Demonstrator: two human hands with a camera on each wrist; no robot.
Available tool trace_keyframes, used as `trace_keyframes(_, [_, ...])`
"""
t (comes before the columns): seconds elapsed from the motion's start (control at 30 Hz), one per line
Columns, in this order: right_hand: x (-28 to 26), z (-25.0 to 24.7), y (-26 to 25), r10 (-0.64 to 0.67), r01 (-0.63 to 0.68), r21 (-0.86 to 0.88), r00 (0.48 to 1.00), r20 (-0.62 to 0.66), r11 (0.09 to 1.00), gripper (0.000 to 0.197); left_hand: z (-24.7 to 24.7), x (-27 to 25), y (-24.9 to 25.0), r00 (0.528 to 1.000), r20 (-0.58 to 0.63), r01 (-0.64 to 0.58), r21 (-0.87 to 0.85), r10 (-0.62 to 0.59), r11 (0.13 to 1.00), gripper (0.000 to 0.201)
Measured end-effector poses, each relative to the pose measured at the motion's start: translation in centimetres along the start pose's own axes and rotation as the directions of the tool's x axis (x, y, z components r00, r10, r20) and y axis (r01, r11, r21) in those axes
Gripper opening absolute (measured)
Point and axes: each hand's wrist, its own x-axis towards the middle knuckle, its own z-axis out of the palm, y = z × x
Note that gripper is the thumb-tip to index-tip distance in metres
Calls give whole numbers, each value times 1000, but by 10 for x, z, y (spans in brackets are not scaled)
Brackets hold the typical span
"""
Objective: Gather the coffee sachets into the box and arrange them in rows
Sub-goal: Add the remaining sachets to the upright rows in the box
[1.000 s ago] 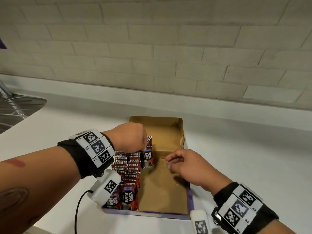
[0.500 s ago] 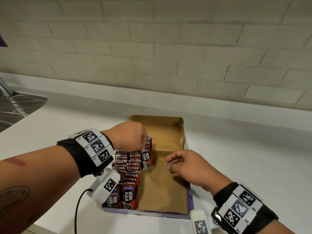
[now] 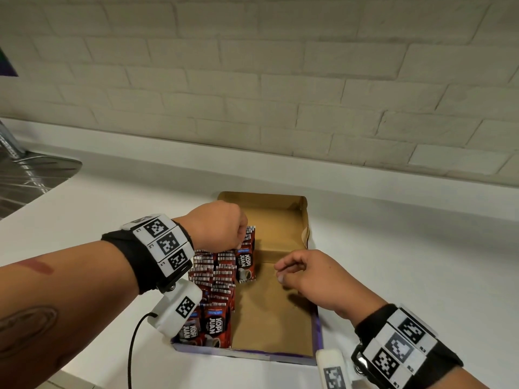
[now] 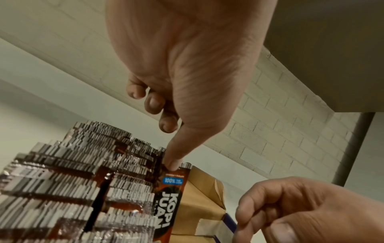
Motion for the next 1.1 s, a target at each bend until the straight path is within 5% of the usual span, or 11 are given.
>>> trace_keyframes(0.43, [-4,-2,-1,-3,3,-21,1000,-1,1000,14,-8,-1,-3,999,-45,8,-28,-9,1000,5])
trace_keyframes(0.63, [-24,-4,7,-54,52,-49,997,-58,997,18,-32,-37,-31,977,-187,59,-228,-103,972,11])
trace_keyframes(0.77, [-53,-16,16,-70,39,-138,973,-222,990,27,-11,-85,-69,956,-197,123,-403,-217,907,7])
trace_keyframes(0.9, [-77,-14,28,13,-58,-193,974,-225,979,47,41,-130,-91,980,-23,159,-491,-195,857,42])
trace_keyframes(0.97, [-84,-7,38,89,-120,-251,987,-130,960,70,65,-146,-89,983,81,184,-495,-165,850,79])
trace_keyframes(1.1, [-92,8,60,147,-153,-331,988,-44,931,112,107,-166,-74,972,157,234,-542,-177,807,117])
